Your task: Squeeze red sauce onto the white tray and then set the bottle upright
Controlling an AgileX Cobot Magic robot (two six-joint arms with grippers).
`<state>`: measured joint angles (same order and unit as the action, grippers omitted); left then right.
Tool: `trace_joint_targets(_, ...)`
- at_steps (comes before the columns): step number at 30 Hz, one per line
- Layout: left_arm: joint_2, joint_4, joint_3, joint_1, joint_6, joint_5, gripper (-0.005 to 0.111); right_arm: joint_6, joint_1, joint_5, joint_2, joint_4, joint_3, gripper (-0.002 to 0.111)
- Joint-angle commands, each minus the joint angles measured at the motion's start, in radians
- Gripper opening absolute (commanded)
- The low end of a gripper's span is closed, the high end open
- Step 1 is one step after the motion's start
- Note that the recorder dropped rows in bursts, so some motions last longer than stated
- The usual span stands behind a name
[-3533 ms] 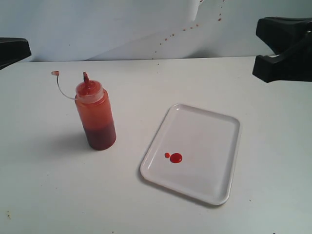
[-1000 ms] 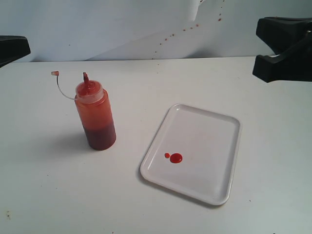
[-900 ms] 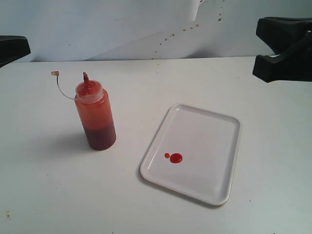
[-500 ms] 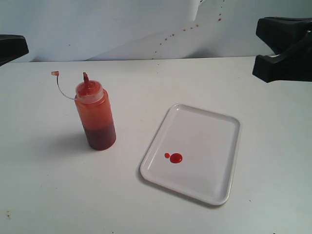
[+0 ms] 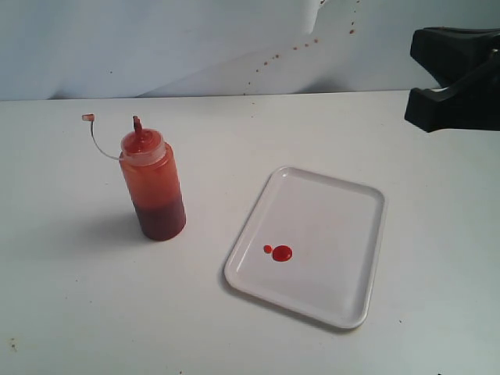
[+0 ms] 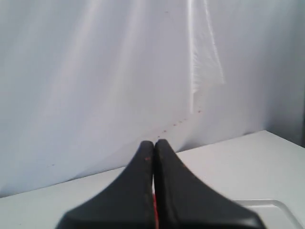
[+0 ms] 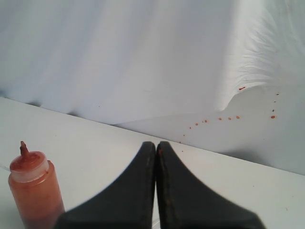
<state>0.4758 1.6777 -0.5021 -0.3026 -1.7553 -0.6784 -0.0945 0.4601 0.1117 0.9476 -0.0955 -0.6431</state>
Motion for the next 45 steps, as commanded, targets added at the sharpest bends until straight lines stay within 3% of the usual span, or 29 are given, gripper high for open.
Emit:
trace_joint_targets(1,-0.156,-0.024,0.137,0.005,-0.065,0.114,0.0,-0.001,-0.008,0.011,-0.001,-0.003,0.007,0.0)
trace_joint_targets(5,-0.241,-0.024,0.194,0.005,-0.179,0.117,0.0,-0.001,-0.008,0.011,-0.001,-0.003,0.007,0.0)
trace_joint_targets(21,-0.246,-0.08,0.194,0.005,-0.147,0.23,0.0,-0.001,-0.008,0.011,-0.001,-0.003,0.007,0.0)
trace_joint_targets(23,-0.246,-0.183,0.198,0.005,-0.022,0.24,0.0,-0.001,-0.008,0.011,-0.001,-0.003,0.007,0.0)
trace_joint_targets(25,-0.246,-0.363,0.218,0.005,0.211,0.235,0.0,-0.001,-0.008,0.011,-0.001,-0.003,0.007,0.0)
trace_joint_targets(26,-0.246,-0.511,0.238,0.005,0.366,0.235,0.0,-0.001,-0.008,0.011,-0.001,-0.003,0.007,0.0)
trace_joint_targets(31,-0.246,-1.045,0.342,0.005,0.784,0.235,0.0,-0.001,-0.008,0.011,-0.001,-0.003,0.007,0.0)
trace_joint_targets(35,-0.246,-1.281,0.415,0.005,1.035,0.26,0.0,-0.001,-0.008,0.011,-0.001,-0.003,0.007,0.0)
trace_joint_targets(41,-0.246,-1.661,0.457,0.005,1.459,0.482,0.0,-0.001,-0.008,0.011,-0.001,-0.003,0.007,0.0)
trace_joint_targets(45,-0.246,-1.672,0.457,0.005,1.607,0.579,0.0,-0.001,-0.008,0.011,-0.001,-0.003,0.007,0.0)
